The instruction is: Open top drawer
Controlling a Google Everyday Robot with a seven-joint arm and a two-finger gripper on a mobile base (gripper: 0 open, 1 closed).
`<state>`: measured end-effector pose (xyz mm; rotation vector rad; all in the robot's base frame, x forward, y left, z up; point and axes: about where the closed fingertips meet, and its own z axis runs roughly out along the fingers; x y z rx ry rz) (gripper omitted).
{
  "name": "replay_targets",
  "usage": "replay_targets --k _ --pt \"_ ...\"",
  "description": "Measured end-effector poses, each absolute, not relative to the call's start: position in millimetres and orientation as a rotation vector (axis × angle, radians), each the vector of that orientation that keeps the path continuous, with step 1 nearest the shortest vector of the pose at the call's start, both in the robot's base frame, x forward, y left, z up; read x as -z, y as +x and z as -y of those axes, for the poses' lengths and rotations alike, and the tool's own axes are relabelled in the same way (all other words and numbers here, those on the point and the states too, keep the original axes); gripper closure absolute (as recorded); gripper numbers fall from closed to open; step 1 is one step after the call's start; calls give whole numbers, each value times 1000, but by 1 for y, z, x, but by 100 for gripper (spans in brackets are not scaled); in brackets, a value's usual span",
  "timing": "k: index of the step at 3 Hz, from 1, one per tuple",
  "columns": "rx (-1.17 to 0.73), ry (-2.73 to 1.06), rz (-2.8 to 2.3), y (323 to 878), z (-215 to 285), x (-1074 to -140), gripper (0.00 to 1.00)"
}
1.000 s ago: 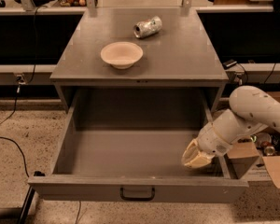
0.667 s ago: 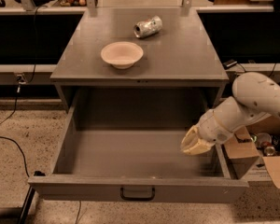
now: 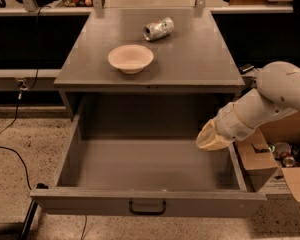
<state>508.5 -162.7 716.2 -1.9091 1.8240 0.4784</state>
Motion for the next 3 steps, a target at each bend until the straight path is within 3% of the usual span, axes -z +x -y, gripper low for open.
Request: replay_targets --k 1,3 --pt "-445 -1912 -1807 514 164 -724 86" --pt "-479 -1907 -1712 508 154 -739 39"
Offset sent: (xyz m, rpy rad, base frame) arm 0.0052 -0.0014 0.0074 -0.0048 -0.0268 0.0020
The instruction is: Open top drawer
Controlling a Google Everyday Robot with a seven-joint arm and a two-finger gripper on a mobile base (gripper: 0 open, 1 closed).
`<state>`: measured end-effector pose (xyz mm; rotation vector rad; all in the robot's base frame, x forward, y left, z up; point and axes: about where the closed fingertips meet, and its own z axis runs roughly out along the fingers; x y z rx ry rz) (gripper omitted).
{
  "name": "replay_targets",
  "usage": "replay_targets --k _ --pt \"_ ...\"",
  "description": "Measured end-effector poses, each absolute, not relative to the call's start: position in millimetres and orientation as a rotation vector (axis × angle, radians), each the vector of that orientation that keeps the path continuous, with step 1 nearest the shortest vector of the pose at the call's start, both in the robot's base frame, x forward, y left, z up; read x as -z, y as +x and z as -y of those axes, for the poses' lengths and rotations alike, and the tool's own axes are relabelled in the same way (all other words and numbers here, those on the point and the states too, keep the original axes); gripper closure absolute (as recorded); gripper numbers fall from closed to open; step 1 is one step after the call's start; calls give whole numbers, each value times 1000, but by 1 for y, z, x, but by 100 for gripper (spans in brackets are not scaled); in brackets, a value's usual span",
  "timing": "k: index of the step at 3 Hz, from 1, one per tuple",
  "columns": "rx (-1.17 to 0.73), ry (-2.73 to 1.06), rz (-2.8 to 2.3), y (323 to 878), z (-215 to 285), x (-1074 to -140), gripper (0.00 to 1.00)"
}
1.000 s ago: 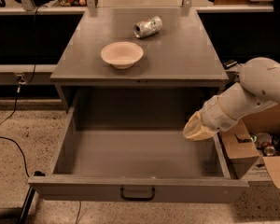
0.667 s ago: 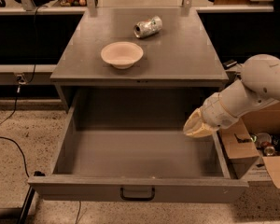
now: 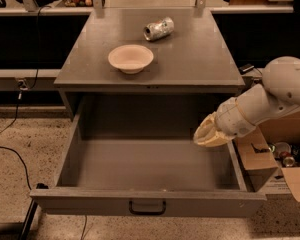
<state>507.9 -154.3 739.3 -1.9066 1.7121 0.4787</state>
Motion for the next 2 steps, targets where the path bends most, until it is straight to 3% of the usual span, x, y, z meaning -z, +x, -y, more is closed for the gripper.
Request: replay_targets --k 1,2 --pt "-568 -1871 -1438 484 137 -790 16" --pt "-519 -1924 -1228 456 125 -828 0"
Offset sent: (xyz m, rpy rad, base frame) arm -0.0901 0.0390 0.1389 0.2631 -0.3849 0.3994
